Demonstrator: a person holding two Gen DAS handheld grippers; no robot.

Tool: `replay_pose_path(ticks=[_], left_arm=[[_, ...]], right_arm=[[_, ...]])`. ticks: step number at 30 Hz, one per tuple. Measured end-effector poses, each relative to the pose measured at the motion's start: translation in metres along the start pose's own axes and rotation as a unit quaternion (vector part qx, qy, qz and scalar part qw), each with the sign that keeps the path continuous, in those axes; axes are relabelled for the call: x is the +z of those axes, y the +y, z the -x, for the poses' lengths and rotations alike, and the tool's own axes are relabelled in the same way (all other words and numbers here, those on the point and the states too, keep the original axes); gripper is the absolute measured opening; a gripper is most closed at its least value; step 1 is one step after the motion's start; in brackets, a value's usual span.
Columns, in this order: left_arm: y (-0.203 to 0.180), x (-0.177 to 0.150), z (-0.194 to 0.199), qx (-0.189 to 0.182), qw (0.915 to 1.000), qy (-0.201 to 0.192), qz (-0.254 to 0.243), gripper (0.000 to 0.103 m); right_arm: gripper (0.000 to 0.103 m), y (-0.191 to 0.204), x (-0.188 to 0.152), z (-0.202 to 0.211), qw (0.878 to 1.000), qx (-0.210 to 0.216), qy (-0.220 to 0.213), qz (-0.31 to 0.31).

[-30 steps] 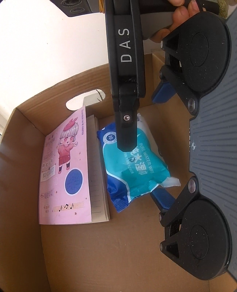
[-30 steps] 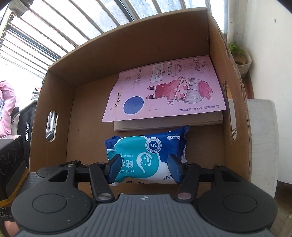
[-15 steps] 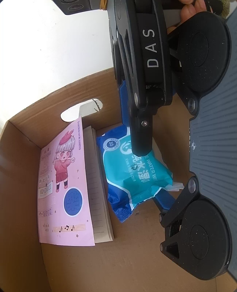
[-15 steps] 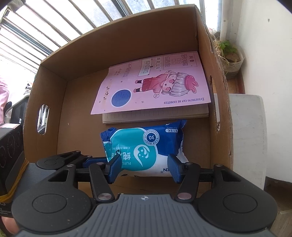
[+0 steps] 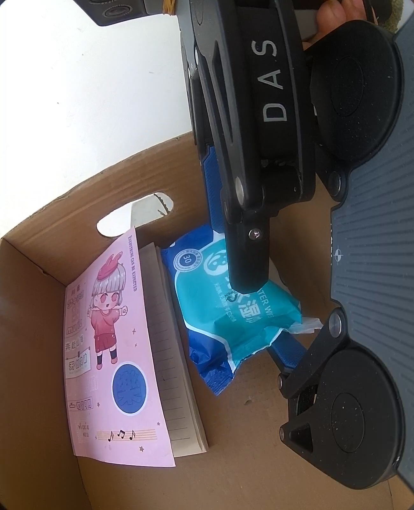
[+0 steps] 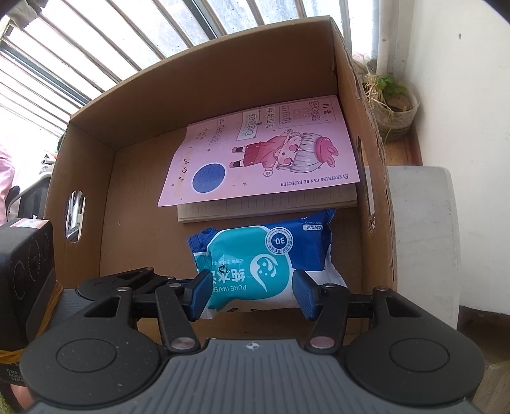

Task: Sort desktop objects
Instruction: 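Lower the wipes pack into the box beside the pink book, then open the right gripper and release the wipes pack in the box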

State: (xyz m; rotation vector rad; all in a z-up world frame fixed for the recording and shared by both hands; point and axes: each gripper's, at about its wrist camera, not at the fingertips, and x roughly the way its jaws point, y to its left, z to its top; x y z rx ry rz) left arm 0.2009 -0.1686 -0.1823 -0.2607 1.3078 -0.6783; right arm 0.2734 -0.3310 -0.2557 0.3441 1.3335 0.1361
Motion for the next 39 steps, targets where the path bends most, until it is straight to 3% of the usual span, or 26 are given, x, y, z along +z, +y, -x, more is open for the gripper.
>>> replay_pose_path(ticks=[6, 12, 31, 39], left_arm=[[0.011, 0.003, 0.007, -0.001, 0.9993, -0.008, 0.038, 0.1], [0.009, 0.011, 0.004, -0.002, 0.9996, 0.0, 0.027, 0.101], [-0.005, 0.011, -0.004, -0.002, 0.9997, 0.004, 0.024, 0.102], [-0.008, -0.011, 0.034, 0.021, 0.9984, -0.048, 0.023, 0.102]], right_arm=[[0.059, -0.006, 0.002, 0.015, 0.999, 0.009, -0.032, -0.014], [0.059, -0.016, 0.006, 0.029, 0.997, 0.02, -0.063, -0.038], [0.059, -0.031, 0.002, 0.04, 0.994, 0.026, -0.087, -0.064], [0.06, -0.023, -0.014, 0.059, 0.989, 0.05, -0.122, -0.061]])
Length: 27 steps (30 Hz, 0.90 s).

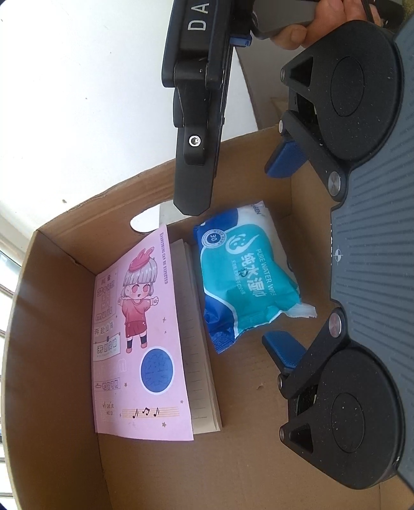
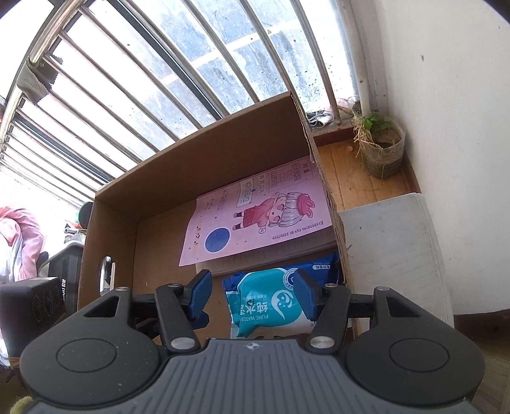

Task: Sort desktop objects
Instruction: 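Open the right gripper and release the wipes pack in the box, then move the right tool out of the box toward the rose-gold round tin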

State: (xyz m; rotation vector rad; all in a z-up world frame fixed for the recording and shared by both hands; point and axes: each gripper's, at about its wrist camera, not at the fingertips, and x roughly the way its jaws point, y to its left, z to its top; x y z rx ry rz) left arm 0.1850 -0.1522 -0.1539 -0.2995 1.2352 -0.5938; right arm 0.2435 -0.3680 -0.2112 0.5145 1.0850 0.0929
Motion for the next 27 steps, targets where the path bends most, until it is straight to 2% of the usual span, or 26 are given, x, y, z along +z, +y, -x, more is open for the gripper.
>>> replay_pose_path(ticks=[7, 14, 16, 18, 23, 25, 27], left_arm=[[0.006, -0.028, 0.052, 0.018, 0.9983, -0.052, 0.022, 0.102], [0.011, -0.068, 0.106, 0.047, 0.9952, -0.076, 0.04, 0.102], [0.009, -0.079, 0.12, 0.065, 0.9934, -0.09, 0.029, 0.102], [0.01, -0.089, 0.132, 0.084, 0.9927, -0.081, 0.031, 0.102], [0.015, -0.115, 0.149, 0.097, 0.9913, -0.075, 0.048, 0.102], [0.015, -0.123, 0.146, 0.118, 0.9899, -0.064, 0.045, 0.102], [0.014, -0.13, 0.138, 0.159, 0.986, -0.046, 0.026, 0.1]], right_arm=[[0.062, 0.024, -0.02, 0.022, 0.999, 0.039, -0.02, 0.027], [0.062, 0.046, -0.054, 0.026, 0.996, 0.082, 0.014, 0.042], [0.062, 0.053, -0.064, 0.025, 0.994, 0.091, 0.029, 0.045], [0.062, 0.061, -0.074, 0.025, 0.993, 0.098, 0.038, 0.051], [0.062, 0.079, -0.091, 0.022, 0.989, 0.112, 0.059, 0.075], [0.062, 0.085, -0.098, 0.015, 0.987, 0.113, 0.074, 0.083], [0.062, 0.091, -0.105, 0.006, 0.985, 0.108, 0.09, 0.095]])
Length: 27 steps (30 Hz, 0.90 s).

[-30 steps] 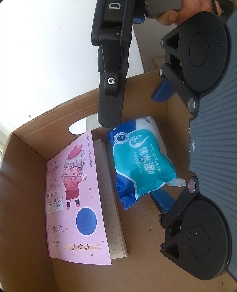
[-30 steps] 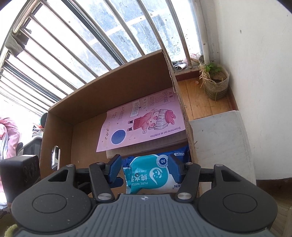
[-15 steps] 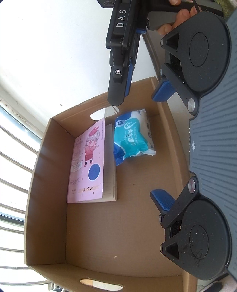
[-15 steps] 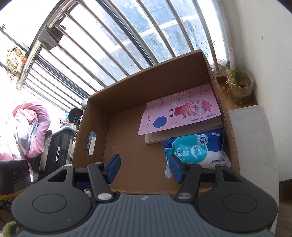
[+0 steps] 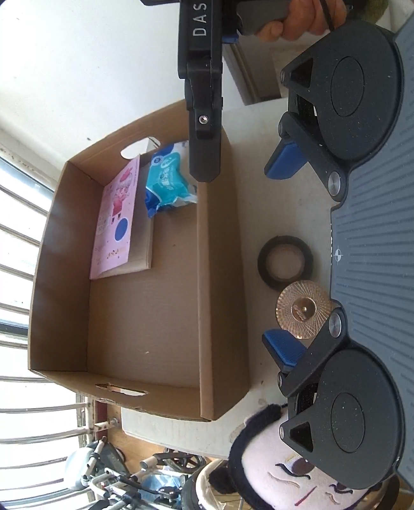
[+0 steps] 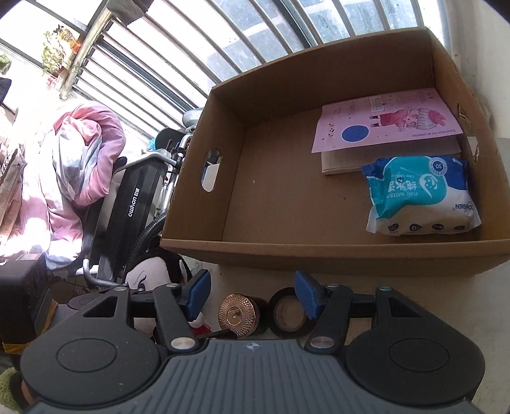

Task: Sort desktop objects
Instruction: 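Move the right tool out of the box toward the rose-gold round tin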

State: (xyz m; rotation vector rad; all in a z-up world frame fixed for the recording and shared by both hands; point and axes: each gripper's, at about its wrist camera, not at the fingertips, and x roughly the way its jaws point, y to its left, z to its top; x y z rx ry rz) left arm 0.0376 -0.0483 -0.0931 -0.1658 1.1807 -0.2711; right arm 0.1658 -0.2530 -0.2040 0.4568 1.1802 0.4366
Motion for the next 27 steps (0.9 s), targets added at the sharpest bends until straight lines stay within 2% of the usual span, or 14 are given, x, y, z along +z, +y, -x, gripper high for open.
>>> replay_pose_path(ticks=[2, 7, 11, 14, 17, 21, 27], left_arm=[[-0.002, -0.008, -0.007, 0.028, 0.9993, 0.012, -0.023, 0.097], [-0.005, -0.022, -0.024, 0.062, 0.9954, 0.022, -0.07, 0.094], [-0.004, -0.031, -0.039, 0.092, 0.9905, 0.048, -0.09, 0.081], [-0.003, -0.034, -0.047, 0.109, 0.9861, 0.067, -0.106, 0.078], [-0.001, -0.034, -0.053, 0.113, 0.9838, 0.082, -0.113, 0.072], [0.002, -0.035, -0.058, 0.108, 0.9832, 0.09, -0.116, 0.066], [0.003, -0.041, -0.061, 0.106, 0.9827, 0.093, -0.121, 0.062]], right_arm=[[0.061, 0.003, -0.003, -0.011, 1.0, -0.006, 0.016, 0.007], [0.057, 0.01, -0.013, -0.04, 0.998, -0.023, 0.056, 0.031], [0.053, 0.015, -0.017, -0.052, 0.996, -0.027, 0.073, 0.05], [0.049, 0.019, -0.017, -0.061, 0.994, -0.024, 0.088, 0.058], [0.045, 0.019, -0.018, -0.07, 0.993, -0.03, 0.099, 0.064], [0.038, 0.014, -0.022, -0.08, 0.988, -0.07, 0.119, 0.072], [0.038, -0.004, -0.029, -0.087, 0.978, -0.131, 0.142, 0.073]])
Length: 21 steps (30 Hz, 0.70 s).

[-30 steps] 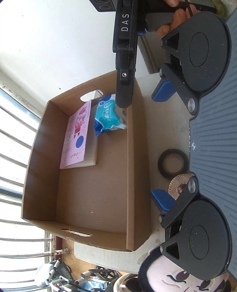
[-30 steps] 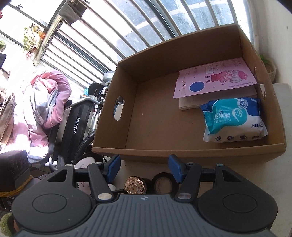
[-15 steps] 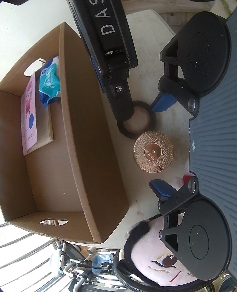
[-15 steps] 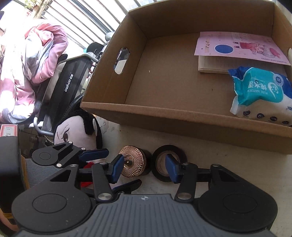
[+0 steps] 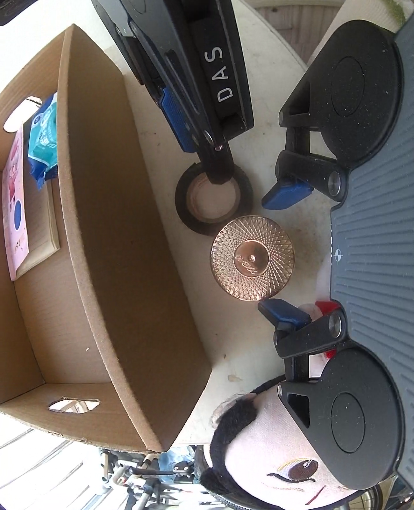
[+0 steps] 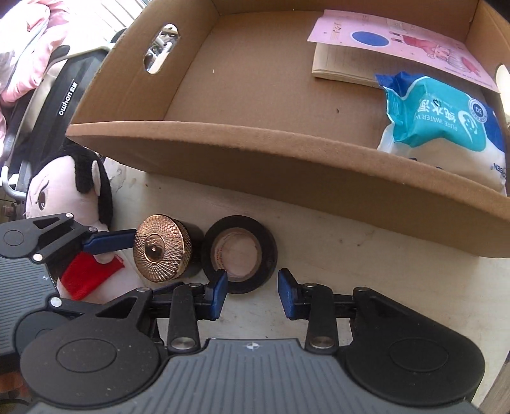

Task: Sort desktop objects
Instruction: 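Move the right tool out of the box toward the rose-gold round tin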

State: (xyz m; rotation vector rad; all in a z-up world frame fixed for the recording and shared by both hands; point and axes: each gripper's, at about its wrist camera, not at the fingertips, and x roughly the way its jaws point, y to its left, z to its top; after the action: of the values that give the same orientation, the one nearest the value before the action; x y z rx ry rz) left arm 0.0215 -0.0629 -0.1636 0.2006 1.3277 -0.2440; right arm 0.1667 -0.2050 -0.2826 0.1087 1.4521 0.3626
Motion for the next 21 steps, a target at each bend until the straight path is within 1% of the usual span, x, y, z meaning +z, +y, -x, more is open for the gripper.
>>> replay_pose_path(ticks=[3, 6, 8, 10, 12, 14, 17, 21], left_arm=[[0.001, -0.001, -0.001, 0.0, 1.0, 0.0, 0.002, 0.061], [0.001, -0.002, -0.002, 0.0, 1.0, -0.001, 0.002, 0.06], [0.0, -0.003, -0.002, 0.002, 1.0, -0.002, -0.001, 0.059], [-0.001, -0.003, -0.002, 0.003, 1.0, -0.002, -0.003, 0.059], [0.0, -0.002, -0.001, 0.004, 1.0, -0.004, -0.004, 0.059], [-0.001, -0.001, 0.0, 0.003, 1.0, -0.008, -0.005, 0.058], [-0.003, 0.0, 0.002, -0.004, 0.9999, -0.014, -0.005, 0.058], [-0.01, 0.007, 0.004, -0.016, 0.9996, -0.022, -0.009, 0.058]], right_arm=[[0.038, -0.002, 0.001, -0.003, 1.0, -0.007, -0.007, 0.001], [0.038, 0.003, 0.006, -0.011, 0.998, -0.043, -0.021, 0.029], [0.037, 0.005, 0.009, -0.017, 0.998, -0.049, -0.021, 0.042], [0.033, 0.008, 0.009, -0.023, 0.996, -0.058, -0.016, 0.061], [0.029, 0.013, 0.007, -0.025, 0.992, -0.077, -0.024, 0.095], [0.028, 0.016, 0.004, -0.025, 0.987, -0.098, -0.028, 0.12], [0.028, 0.004, 0.003, -0.02, 0.986, -0.119, -0.031, 0.109], [0.028, -0.029, -0.002, -0.007, 0.984, -0.161, -0.029, 0.077]])
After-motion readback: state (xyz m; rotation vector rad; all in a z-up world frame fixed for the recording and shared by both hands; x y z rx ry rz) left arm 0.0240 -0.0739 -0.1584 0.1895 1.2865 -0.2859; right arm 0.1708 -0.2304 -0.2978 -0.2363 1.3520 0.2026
